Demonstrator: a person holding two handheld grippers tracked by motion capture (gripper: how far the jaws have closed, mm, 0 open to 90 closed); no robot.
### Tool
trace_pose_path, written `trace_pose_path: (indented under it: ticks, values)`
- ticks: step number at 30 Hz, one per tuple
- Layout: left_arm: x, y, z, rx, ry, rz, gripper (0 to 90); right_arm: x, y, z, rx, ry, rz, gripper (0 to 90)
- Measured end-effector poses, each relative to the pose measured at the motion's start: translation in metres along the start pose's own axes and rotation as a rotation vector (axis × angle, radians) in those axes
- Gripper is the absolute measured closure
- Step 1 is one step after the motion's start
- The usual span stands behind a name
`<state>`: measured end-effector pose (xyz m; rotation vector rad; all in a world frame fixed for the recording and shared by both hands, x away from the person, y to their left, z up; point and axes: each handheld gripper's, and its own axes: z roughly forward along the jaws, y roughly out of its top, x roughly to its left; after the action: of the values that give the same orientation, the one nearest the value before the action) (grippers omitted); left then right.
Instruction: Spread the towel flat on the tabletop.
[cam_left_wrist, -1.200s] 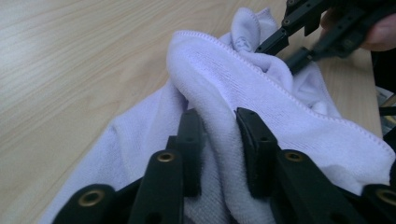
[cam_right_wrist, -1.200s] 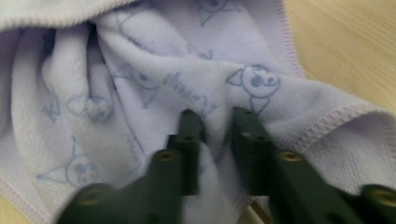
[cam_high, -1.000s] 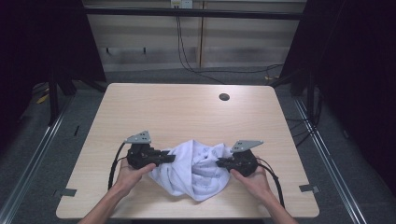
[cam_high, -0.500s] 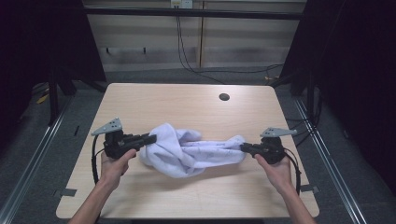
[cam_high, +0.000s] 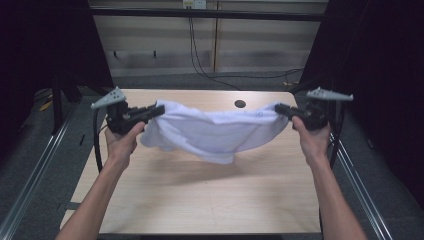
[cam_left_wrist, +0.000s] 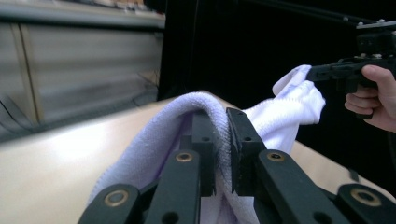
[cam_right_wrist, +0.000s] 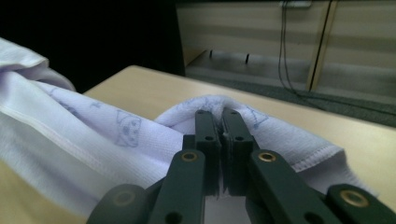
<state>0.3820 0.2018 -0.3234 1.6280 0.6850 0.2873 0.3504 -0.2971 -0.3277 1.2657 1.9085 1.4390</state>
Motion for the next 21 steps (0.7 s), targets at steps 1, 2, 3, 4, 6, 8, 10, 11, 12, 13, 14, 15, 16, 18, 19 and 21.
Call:
trace_pose_path:
  ticks: [1,2,3,4,6,8,10,11,12,13,14,15,16,18,19,21]
  values:
    - [0.001,0.010,0.003,-0.015,0.004,0.011,83.0,-0.003,0.012,0.002,-0.010,-0.006,-0.001,86.7]
    - [0.001,0.020,0.005,-0.024,0.016,0.030,83.0,-0.005,0.025,0.004,-0.021,-0.021,-0.008,86.7]
    - [0.001,0.020,0.005,-0.024,0.016,0.030,83.0,-0.005,0.025,0.004,-0.021,-0.021,-0.008,86.7]
    - [-0.001,0.028,0.006,-0.033,0.023,0.061,83.0,-0.005,0.037,0.004,-0.029,-0.032,-0.016,86.7]
    - [-0.009,0.037,0.001,-0.065,0.015,0.101,82.8,-0.004,0.063,-0.005,-0.099,-0.033,-0.020,86.7]
    - [-0.012,0.034,-0.001,-0.064,0.011,0.117,82.7,-0.003,0.065,-0.013,-0.141,-0.012,-0.007,86.7]
    - [-0.021,0.017,-0.005,-0.030,-0.003,0.140,82.6,0.004,0.058,-0.026,-0.145,-0.002,-0.037,86.7]
    - [-0.031,-0.013,-0.007,0.042,-0.023,0.165,82.6,0.009,0.032,-0.034,-0.093,0.005,-0.064,86.8]
    - [-0.036,-0.031,-0.006,0.091,-0.040,0.167,82.5,0.009,0.013,-0.035,-0.049,0.013,-0.063,86.8]
    - [-0.040,-0.050,-0.004,0.147,-0.053,0.170,82.6,0.009,-0.009,-0.037,-0.004,0.015,-0.060,86.8]
    - [-0.044,-0.069,-0.001,0.199,-0.062,0.161,82.6,0.009,-0.031,-0.037,0.050,0.022,-0.058,86.8]
    - [-0.044,-0.069,-0.001,0.199,-0.062,0.161,82.6,0.009,-0.031,-0.037,0.050,0.022,-0.058,86.8]
    - [-0.046,-0.086,0.002,0.253,-0.094,0.135,82.6,0.007,-0.075,-0.037,0.138,0.035,-0.027,87.1]
    - [-0.058,-0.132,0.005,0.361,-0.186,0.072,82.5,0.004,-0.113,-0.038,0.221,0.029,-0.018,87.4]
    - [-0.058,-0.132,0.005,0.361,-0.186,0.072,82.4,0.004,-0.113,-0.038,0.221,0.029,-0.018,87.4]
    - [-0.067,-0.153,0.004,0.400,-0.231,0.039,80.9,-0.001,-0.141,-0.040,0.286,0.033,-0.006,87.5]
